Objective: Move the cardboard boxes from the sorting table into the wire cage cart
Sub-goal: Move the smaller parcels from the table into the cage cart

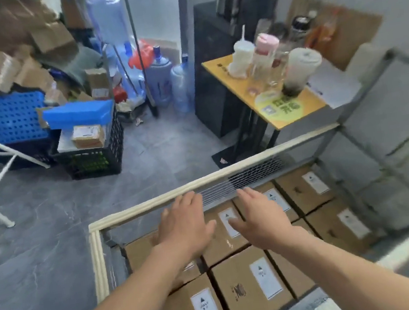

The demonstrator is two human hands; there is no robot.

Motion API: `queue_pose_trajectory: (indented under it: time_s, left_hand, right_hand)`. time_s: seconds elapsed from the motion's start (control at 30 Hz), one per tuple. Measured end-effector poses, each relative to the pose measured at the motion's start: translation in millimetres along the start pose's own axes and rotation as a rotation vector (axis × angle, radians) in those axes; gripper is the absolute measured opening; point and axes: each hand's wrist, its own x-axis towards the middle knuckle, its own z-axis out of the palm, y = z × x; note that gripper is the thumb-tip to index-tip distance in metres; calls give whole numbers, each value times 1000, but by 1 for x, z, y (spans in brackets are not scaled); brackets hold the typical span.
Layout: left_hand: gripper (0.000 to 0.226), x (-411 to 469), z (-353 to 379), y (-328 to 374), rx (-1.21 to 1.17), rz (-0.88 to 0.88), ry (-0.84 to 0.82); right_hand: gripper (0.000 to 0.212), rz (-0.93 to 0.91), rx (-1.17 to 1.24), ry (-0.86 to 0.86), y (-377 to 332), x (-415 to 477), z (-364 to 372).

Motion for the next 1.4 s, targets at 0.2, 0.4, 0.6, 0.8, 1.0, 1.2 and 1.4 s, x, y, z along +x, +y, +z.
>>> queue_pose_trajectory:
  time_s: [0.2, 0.4, 0.6, 0.8, 1.0, 1.2, 1.4]
  left_hand:
    - [58, 5, -63, 122, 74, 308, 105]
    - [61, -16, -78, 241, 91, 540, 160]
    - [74, -72, -61, 367, 67, 721, 154]
    - [70, -135, -41, 478, 46, 880, 161]
    - [72, -189, -11, 567, 27, 1024, 123]
    - [73, -230, 17, 621, 44, 1195, 45]
    - [75, -273, 32, 649, 0, 1364, -67]
  right_hand:
    - [67, 129, -48, 251, 59, -65, -104]
    - [74, 281, -78, 375, 136, -150, -169]
    - [73, 465, -89, 445, 216, -267, -207]
    - [70, 638, -78, 482, 278, -382, -231]
    - [83, 798, -83, 526, 327, -483, -240]
    - [83, 996, -43, 555, 343, -562, -231]
    - [80, 1206, -27, 602, 331, -625, -213]
